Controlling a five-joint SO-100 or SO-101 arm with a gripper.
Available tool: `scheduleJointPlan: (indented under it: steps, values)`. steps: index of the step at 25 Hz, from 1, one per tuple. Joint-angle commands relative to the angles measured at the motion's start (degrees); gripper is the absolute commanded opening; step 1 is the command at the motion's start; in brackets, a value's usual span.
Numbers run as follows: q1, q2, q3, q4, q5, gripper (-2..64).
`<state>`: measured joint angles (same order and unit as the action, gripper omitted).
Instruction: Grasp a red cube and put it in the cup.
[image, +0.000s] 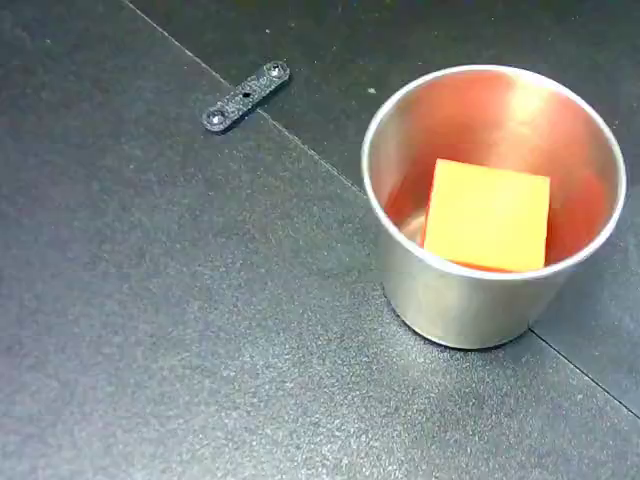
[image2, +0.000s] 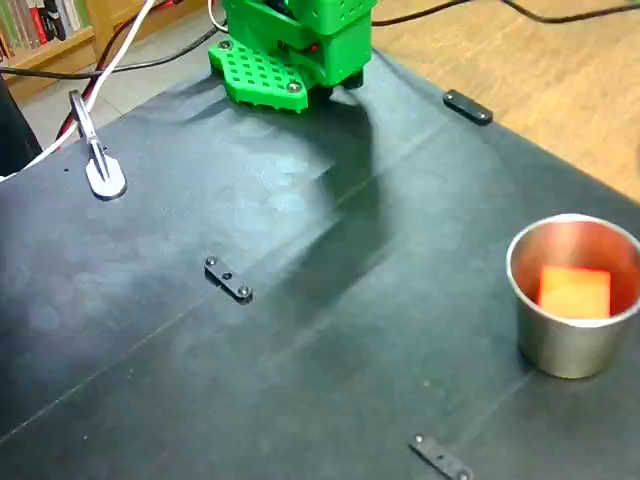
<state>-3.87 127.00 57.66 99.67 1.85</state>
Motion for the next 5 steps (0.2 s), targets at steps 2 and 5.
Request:
scheduleJointPlan:
  steps: [2,5]
  values:
    - [-0.18,0.26,-1.05,0.35,-0.09,25.0]
    - [-0.09,0.26,-1.14,0.35,-0.18,25.0]
